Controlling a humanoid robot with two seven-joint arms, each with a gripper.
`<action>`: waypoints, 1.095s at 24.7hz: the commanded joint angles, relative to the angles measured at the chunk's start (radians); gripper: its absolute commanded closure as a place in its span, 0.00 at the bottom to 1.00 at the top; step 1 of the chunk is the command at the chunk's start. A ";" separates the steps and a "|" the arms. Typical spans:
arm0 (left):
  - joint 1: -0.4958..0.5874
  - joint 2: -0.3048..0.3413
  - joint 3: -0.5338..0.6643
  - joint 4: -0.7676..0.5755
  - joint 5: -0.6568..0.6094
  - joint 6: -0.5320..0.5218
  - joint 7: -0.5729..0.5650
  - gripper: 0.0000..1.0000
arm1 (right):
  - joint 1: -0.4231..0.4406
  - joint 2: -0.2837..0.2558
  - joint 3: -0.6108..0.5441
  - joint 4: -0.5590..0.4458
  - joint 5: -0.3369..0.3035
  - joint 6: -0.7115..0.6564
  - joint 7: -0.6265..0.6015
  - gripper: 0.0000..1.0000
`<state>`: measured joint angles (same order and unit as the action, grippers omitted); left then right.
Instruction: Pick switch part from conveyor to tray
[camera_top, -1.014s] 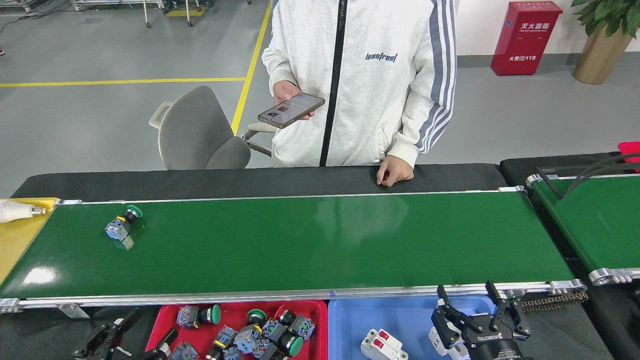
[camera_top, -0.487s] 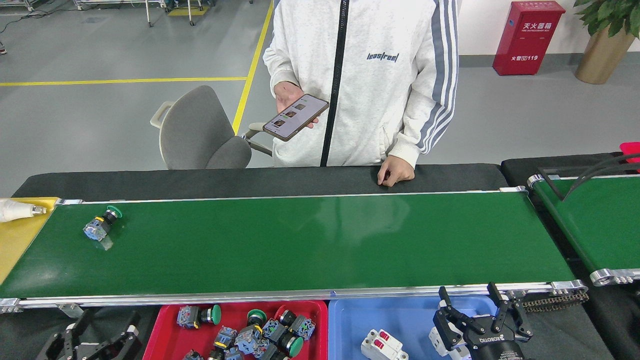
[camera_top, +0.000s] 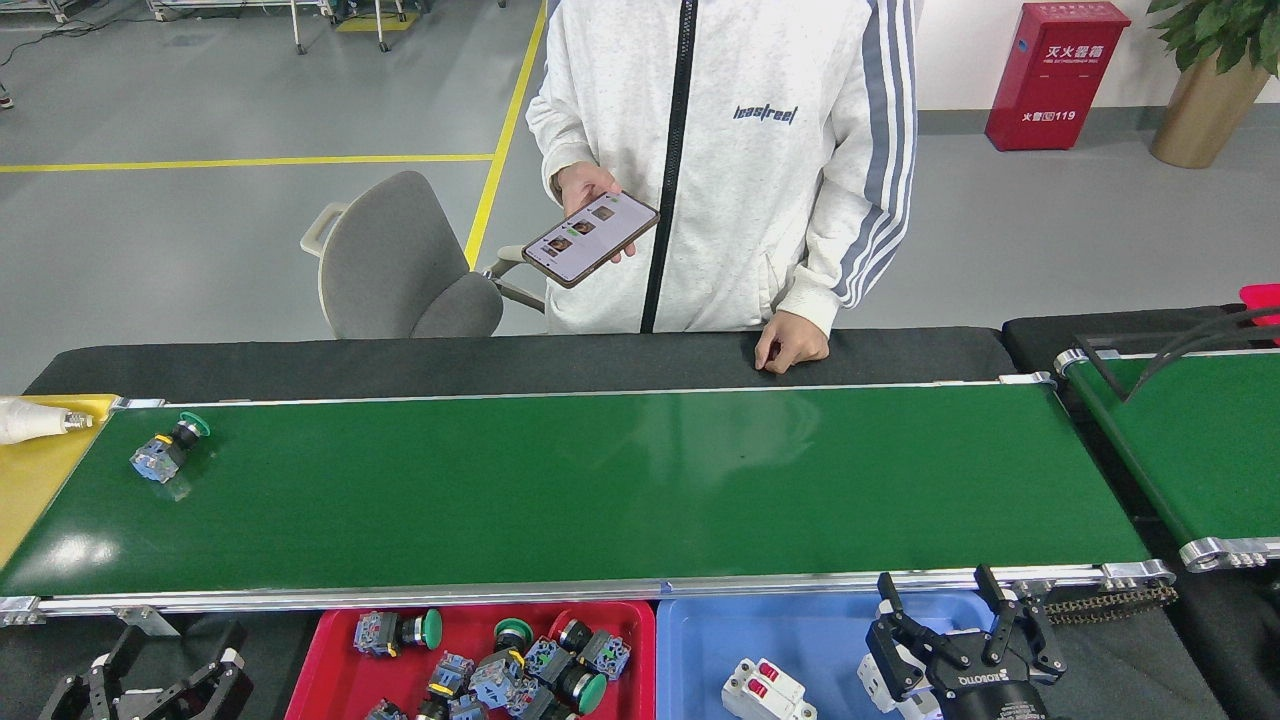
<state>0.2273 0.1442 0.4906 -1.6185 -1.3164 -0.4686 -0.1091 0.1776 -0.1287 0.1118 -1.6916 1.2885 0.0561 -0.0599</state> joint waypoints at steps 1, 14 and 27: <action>-0.008 0.014 0.013 -0.014 0.003 0.002 0.009 0.00 | -0.004 0.001 -0.011 -0.023 -0.001 0.004 -0.001 0.00; -0.062 0.034 0.138 -0.014 0.005 0.007 0.009 0.00 | -0.004 0.006 -0.046 -0.026 -0.003 -0.001 -0.003 0.00; -0.060 0.046 0.200 -0.018 0.002 0.002 0.009 0.00 | -0.010 0.012 -0.041 -0.026 -0.001 0.002 -0.001 0.00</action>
<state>0.1691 0.1753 0.6878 -1.6300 -1.3164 -0.4640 -0.1078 0.1748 -0.1216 0.0721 -1.7037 1.2873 0.0586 -0.0596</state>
